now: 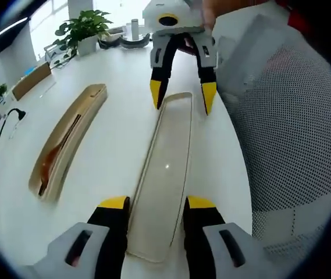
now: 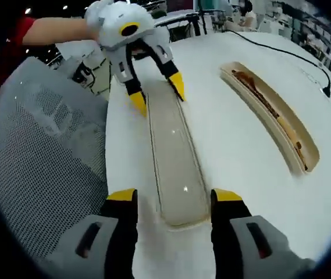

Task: Arrange the utensils inside the cutlery case until each visible utensil rests in its matching compartment.

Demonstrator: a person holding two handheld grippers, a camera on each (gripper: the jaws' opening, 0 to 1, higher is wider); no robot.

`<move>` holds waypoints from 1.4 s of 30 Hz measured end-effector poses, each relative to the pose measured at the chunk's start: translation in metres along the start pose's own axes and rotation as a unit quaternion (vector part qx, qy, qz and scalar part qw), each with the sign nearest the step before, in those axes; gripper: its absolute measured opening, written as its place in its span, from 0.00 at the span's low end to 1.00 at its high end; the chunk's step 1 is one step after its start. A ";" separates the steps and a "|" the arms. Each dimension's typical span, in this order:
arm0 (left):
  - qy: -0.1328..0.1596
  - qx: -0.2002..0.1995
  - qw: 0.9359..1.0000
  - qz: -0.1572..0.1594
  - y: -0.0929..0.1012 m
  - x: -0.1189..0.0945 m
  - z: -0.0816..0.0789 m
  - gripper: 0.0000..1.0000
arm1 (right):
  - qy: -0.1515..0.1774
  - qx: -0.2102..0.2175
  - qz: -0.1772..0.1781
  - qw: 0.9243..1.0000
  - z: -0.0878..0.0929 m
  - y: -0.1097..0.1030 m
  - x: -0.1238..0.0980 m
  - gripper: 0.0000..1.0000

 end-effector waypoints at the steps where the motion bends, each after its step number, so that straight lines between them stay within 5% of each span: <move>1: -0.002 0.004 1.000 0.006 -0.001 0.000 0.000 0.37 | -0.002 -0.008 0.006 1.000 0.001 -0.001 0.000 0.48; 5: -0.006 0.002 1.000 0.022 -0.005 -0.001 0.000 0.38 | -0.026 -0.082 0.049 0.995 0.004 -0.003 0.001 0.38; 8: -0.031 0.054 0.998 0.020 -0.002 0.000 -0.003 0.38 | -0.011 -0.001 0.021 1.000 0.003 -0.004 0.000 0.35; 11: -0.028 0.033 0.999 0.015 0.000 0.000 -0.003 0.37 | 0.025 0.088 -0.005 0.996 0.004 0.004 -0.003 0.35; 14: -0.027 0.023 0.999 0.007 -0.001 0.000 -0.003 0.34 | 0.069 0.214 -0.039 0.974 0.009 0.008 -0.008 0.36; 16: -0.032 0.020 0.999 0.005 -0.001 0.000 -0.004 0.30 | 0.074 0.242 -0.042 0.967 0.013 0.008 -0.011 0.35; 24: -0.031 0.019 0.999 0.003 -0.002 0.001 -0.004 0.27 | 0.035 0.102 0.007 0.994 0.012 -0.004 -0.011 0.22; 32: -0.034 0.032 0.999 0.010 -0.002 0.000 -0.006 0.17 | 0.008 0.018 0.073 0.997 0.012 0.001 -0.013 0.27; 34: -0.036 0.030 0.999 0.010 -0.004 0.000 -0.006 0.14 | -0.002 0.000 0.077 0.997 0.014 0.002 -0.013 0.21; 36: -0.036 0.031 0.999 0.010 -0.004 0.000 -0.006 0.13 | 0.000 0.007 0.075 0.997 0.015 0.002 -0.012 0.12; 40: -0.037 0.043 0.998 0.010 -0.005 0.000 -0.006 0.12 | 0.010 0.041 0.080 0.996 0.017 0.008 -0.011 0.20; 42: -0.040 0.046 0.998 0.009 -0.004 0.000 -0.006 0.09 | 0.021 0.036 0.083 0.996 0.016 0.011 -0.012 0.11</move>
Point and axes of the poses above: the point that each gripper's makers call its tool centre point, and the gripper's own axes: x roughly forward along the fingers, y roughly to its right, z roughly out of its underside, the point moved 9 cm from there along -x, roughly backward along the fingers, and after that the axes turned 1 degree about -x, right-handed, at the moved point
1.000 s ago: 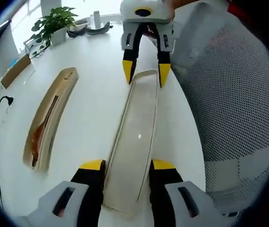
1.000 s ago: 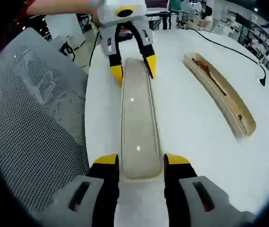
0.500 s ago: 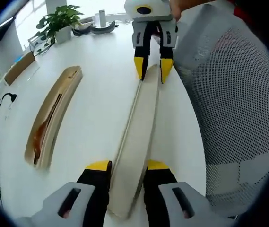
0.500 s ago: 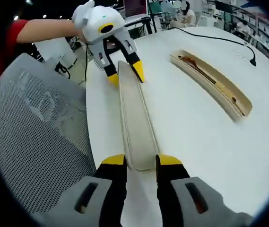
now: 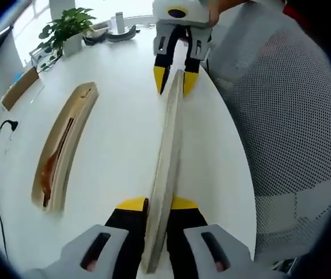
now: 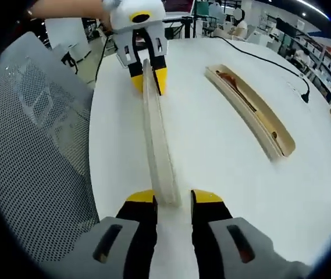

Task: Arrange the utensils inside the cutlery case until each visible utensil rests in its matching compartment.

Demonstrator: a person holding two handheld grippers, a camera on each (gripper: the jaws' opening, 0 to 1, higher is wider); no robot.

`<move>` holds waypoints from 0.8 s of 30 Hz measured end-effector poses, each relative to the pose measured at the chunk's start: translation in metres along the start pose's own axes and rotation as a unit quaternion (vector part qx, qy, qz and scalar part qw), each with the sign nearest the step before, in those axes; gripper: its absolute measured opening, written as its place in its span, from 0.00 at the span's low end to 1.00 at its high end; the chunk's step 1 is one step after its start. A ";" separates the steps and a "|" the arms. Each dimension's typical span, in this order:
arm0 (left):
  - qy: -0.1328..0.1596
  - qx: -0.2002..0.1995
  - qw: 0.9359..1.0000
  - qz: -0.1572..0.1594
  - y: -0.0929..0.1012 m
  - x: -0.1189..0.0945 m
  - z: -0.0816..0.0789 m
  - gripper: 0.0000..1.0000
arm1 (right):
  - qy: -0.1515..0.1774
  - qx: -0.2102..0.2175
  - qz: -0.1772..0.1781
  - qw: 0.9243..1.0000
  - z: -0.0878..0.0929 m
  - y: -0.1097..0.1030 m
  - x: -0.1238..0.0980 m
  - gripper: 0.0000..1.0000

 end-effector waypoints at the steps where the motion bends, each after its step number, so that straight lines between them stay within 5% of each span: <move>1: -0.001 0.004 1.000 -0.003 0.000 0.000 0.000 0.07 | 0.001 -0.005 0.002 1.000 -0.001 0.000 0.000 0.06; 5: 0.000 0.008 1.000 -0.005 0.001 -0.001 0.000 0.06 | -0.009 -0.002 -0.003 1.000 0.000 0.003 0.005 0.08; 12: 0.014 -0.005 1.000 -0.013 0.002 -0.002 0.004 0.06 | 0.030 0.047 -0.028 0.998 0.000 0.008 0.005 0.07; 16: 0.038 -0.035 0.999 -0.013 0.001 -0.001 0.007 0.07 | 0.087 0.088 -0.034 0.992 -0.004 0.015 -0.005 0.07; 18: 0.056 -0.038 0.998 -0.012 0.001 -0.002 0.013 0.09 | 0.111 0.118 -0.066 0.985 -0.007 0.015 -0.010 0.07; 22: 0.058 -0.046 0.996 -0.044 -0.005 -0.003 0.012 0.22 | 0.123 0.135 -0.097 0.978 -0.007 0.013 -0.016 0.05; 24: 0.057 -0.047 0.996 -0.042 -0.007 -0.003 0.013 0.26 | 0.114 0.187 -0.127 0.967 -0.008 0.009 -0.016 0.05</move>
Point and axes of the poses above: the point that each gripper's makers call its tool centre point, and the gripper's own axes: x roughly forward along the fingers, y roughly to its right, z roughly out of its underside, the point moved 9 cm from there along -x, roughly backward along the fingers, and after that the axes turned 1 degree about -x, right-handed, at the moved point
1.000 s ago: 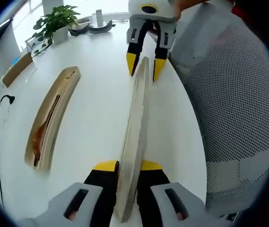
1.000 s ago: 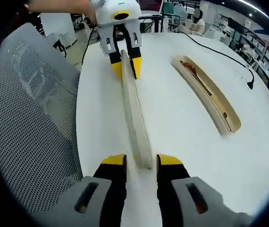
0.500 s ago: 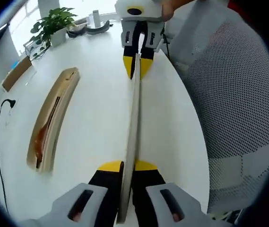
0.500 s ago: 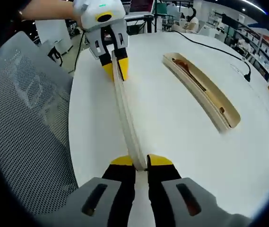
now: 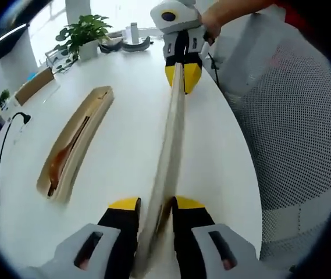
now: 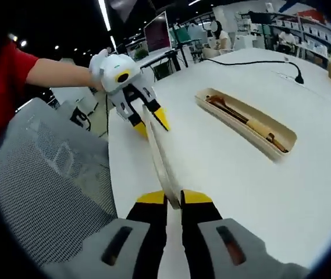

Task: Arrange the utensils inside the cutlery case until each visible utensil rests in its matching compartment.

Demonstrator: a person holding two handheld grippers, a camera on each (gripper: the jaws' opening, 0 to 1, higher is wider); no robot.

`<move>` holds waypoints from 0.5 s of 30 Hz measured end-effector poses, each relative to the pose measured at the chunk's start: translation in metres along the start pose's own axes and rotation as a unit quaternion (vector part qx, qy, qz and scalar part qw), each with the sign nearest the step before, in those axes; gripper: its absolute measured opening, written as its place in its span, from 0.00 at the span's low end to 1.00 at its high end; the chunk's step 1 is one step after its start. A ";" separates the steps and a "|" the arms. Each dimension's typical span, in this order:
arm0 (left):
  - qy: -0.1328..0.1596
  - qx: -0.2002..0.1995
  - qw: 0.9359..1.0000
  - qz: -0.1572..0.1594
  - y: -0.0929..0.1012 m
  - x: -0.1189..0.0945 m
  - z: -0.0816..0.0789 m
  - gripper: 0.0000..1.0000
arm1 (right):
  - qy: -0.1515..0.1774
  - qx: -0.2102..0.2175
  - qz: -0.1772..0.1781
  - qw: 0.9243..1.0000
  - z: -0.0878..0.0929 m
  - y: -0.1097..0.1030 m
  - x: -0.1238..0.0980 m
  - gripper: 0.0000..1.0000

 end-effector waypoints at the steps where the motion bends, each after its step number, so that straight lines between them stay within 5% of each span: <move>1: 0.001 0.016 1.000 -0.010 0.000 -0.001 -0.001 0.29 | 0.001 0.014 0.001 1.000 0.001 0.001 -0.001 0.05; 3: 0.000 0.030 0.999 -0.027 0.000 -0.002 -0.002 0.32 | 0.025 0.009 0.002 1.000 0.000 0.002 -0.001 0.05; 8: 0.005 0.050 0.998 -0.048 0.002 -0.002 -0.004 0.38 | 0.031 0.142 -0.016 0.989 0.004 0.005 -0.003 0.06; 9: 0.006 0.057 0.997 -0.052 0.002 -0.001 -0.004 0.40 | 0.040 0.117 -0.008 0.992 0.004 0.009 -0.003 0.06; 11: 0.004 0.061 0.996 -0.058 0.001 -0.001 -0.006 0.43 | 0.049 0.171 -0.011 0.984 0.002 0.009 -0.004 0.06; 13: -0.002 0.066 0.996 -0.057 0.003 0.000 -0.006 0.43 | 0.074 0.242 -0.022 0.967 -0.004 0.012 -0.006 0.07; 15: -0.001 0.069 0.996 -0.051 0.004 0.001 -0.006 0.43 | 0.105 0.268 -0.030 0.957 -0.009 0.015 -0.009 0.06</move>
Point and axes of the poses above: the point that each gripper's makers call its tool centre point, and the gripper's own axes: x roughly forward along the fingers, y roughly to its right, z roughly out of its underside, the point moved 9 cm from there along -x, roughly backward along the fingers, and after that the axes turned 1 degree about -x, right-handed, at the moved point
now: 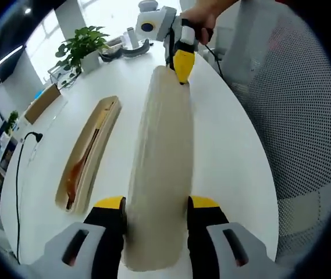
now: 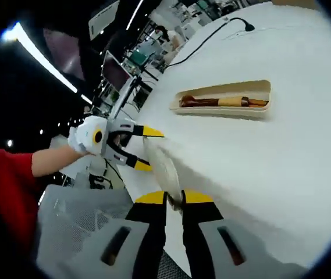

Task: Arrange the utensils inside the cutlery case until each visible utensil rests in its matching compartment.

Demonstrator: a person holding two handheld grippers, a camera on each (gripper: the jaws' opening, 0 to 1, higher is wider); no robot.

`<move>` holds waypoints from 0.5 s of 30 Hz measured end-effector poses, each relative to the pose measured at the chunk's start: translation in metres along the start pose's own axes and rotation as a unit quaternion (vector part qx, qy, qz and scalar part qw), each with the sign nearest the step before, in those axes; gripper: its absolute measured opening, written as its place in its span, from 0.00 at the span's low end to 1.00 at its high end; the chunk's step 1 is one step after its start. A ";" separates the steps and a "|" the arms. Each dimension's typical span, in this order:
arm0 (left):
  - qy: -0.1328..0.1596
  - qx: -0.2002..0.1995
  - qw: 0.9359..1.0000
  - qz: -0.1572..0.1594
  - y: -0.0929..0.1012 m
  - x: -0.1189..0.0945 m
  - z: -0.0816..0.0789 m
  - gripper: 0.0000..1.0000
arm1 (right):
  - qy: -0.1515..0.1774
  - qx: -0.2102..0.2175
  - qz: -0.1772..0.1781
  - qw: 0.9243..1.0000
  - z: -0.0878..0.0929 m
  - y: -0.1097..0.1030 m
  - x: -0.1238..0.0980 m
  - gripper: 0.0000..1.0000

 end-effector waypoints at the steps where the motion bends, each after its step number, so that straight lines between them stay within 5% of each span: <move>1: 0.002 -0.002 1.000 -0.001 -0.001 0.000 0.000 0.43 | 0.008 0.024 -0.007 1.000 -0.002 0.000 -0.001 0.05; 3: 0.001 0.000 1.000 0.004 -0.001 0.002 -0.001 0.43 | 0.037 0.061 -0.016 0.997 -0.011 -0.001 -0.002 0.04; 5: -0.005 0.000 1.000 0.005 0.000 0.003 -0.003 0.43 | 0.030 0.108 -0.016 0.994 -0.015 0.000 -0.002 0.03; 8: -0.015 -0.005 1.000 0.005 -0.002 0.004 -0.004 0.43 | 0.037 0.103 -0.015 0.994 -0.016 -0.002 -0.001 0.03; 10: -0.015 -0.010 1.000 0.005 -0.003 0.005 -0.003 0.43 | 0.058 0.045 -0.004 0.997 -0.018 -0.002 0.001 0.03; 12: -0.015 -0.028 0.999 0.010 -0.004 0.004 -0.001 0.43 | 0.048 0.069 -0.008 0.996 -0.016 -0.004 0.001 0.03; 13: -0.015 -0.041 0.999 0.014 -0.005 0.004 0.000 0.43 | 0.042 0.114 -0.024 0.992 -0.015 -0.005 0.001 0.03; 15: -0.012 -0.041 0.999 0.015 -0.006 0.004 0.000 0.43 | 0.052 0.092 -0.014 0.994 -0.015 -0.002 0.003 0.03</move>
Point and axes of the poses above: the point that each gripper's makers call its tool centre point, and the gripper's own axes: x roughly forward along the fingers, y roughly to its right, z roughly out of its underside, the point moved 9 cm from there along -x, roughly backward along the fingers, and after that the axes turned 1 degree about -x, right-handed, at the moved point
